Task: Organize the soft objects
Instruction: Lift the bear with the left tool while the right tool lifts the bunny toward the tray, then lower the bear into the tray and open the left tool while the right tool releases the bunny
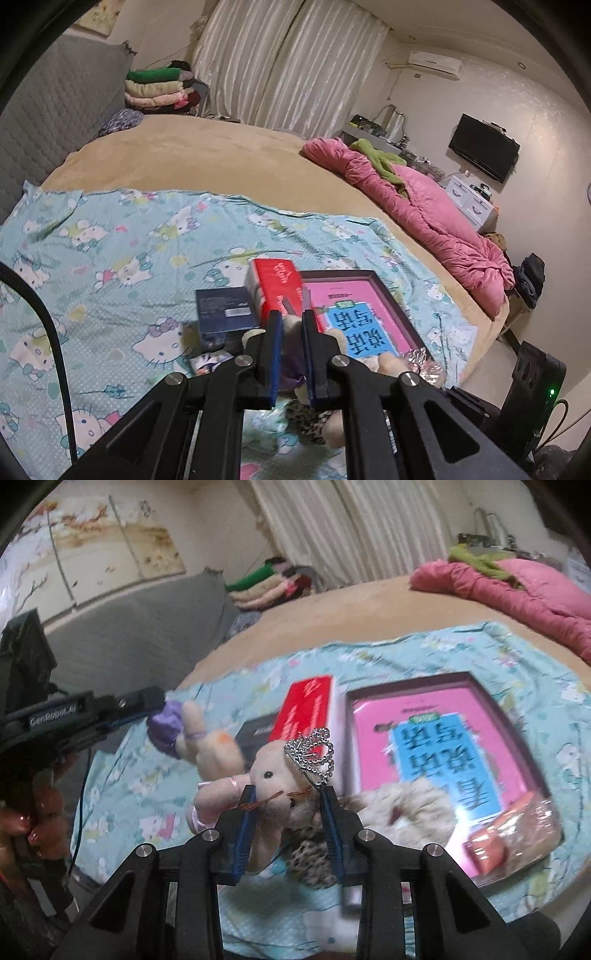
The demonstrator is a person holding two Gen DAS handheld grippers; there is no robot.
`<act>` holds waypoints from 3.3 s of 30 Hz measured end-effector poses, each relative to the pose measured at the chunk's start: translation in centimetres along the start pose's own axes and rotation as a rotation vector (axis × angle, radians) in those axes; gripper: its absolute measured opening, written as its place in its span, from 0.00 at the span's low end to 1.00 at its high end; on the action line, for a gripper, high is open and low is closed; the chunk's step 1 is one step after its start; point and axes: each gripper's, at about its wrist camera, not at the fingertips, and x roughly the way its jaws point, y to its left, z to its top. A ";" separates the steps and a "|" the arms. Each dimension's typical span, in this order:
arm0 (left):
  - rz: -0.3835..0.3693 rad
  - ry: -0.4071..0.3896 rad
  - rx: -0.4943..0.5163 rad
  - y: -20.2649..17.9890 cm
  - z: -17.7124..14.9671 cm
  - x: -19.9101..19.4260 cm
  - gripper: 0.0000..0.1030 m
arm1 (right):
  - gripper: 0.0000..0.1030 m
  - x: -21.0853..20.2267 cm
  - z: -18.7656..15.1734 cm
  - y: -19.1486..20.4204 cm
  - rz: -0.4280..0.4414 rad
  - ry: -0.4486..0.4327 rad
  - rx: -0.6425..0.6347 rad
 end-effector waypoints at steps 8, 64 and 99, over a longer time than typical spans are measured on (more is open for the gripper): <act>-0.033 0.011 0.072 -4.7 1.2 1.2 0.10 | 0.34 -3.3 1.8 -3.9 -0.076 -0.107 0.066; -0.045 0.238 0.263 -13.6 -4.9 12.5 0.02 | 0.35 0.3 0.4 -14.4 -0.382 -0.001 0.154; -0.053 0.309 0.242 -13.4 -6.4 13.5 0.04 | 0.50 0.1 -0.3 -15.2 -0.353 -0.033 0.185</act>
